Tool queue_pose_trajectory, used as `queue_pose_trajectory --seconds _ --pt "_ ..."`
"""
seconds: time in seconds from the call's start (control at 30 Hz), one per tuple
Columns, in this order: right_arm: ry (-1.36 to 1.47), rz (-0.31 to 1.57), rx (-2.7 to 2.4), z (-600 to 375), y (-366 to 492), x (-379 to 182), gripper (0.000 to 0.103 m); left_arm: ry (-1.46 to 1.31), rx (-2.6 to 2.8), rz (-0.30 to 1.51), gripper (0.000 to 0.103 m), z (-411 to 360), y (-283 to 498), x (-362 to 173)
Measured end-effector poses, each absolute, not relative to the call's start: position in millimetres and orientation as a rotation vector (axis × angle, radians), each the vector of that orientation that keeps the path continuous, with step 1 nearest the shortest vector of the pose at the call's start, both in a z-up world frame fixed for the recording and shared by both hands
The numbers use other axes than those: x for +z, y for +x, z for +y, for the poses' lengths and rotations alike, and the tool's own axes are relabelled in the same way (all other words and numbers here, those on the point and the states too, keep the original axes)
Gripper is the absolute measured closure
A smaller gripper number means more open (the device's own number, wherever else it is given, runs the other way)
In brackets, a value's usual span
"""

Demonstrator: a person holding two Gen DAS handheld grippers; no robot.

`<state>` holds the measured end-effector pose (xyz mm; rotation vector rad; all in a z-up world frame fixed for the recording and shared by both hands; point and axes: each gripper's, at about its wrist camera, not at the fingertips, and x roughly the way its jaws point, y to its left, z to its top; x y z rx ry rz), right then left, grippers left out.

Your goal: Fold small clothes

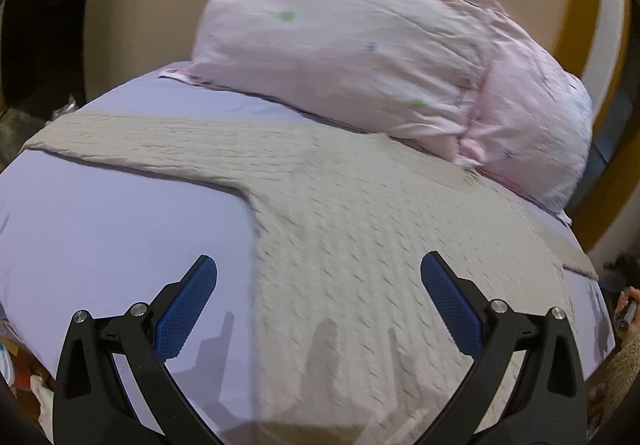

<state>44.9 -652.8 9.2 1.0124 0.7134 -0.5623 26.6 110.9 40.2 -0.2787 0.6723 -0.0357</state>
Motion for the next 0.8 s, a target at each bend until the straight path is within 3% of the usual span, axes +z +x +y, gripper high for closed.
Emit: queue_pose_trajectory --seconds 0.13,0.3,0.33,0.37,0.4,0.57,0.8 --pt "1.136 0.675 -0.609 -692 49 -12 0.065 -0.343 0.032 0.655 0.001 133 31 40" --pt "1.107 0.663 -0.603 -700 62 -16 0.066 -0.485 0.115 0.637 0.001 172 40 39" --pt "1.103 0.658 -0.606 -701 63 -17 0.071 -0.52 0.126 0.631 0.001 181 40 38" --pt "1.103 0.655 -0.614 -704 65 -19 0.089 -0.567 0.143 0.628 0.001 192 41 36" --pt "1.109 0.661 -0.618 -707 69 -24 0.095 -0.597 0.156 0.628 0.001 201 42 35" --pt "1.023 0.577 -0.533 -687 77 -3 0.096 -0.653 0.232 0.621 0.001 244 42 39" --pt "0.623 0.484 0.051 -469 118 114 0.096 -0.67 0.298 0.577 0.001 290 54 51"
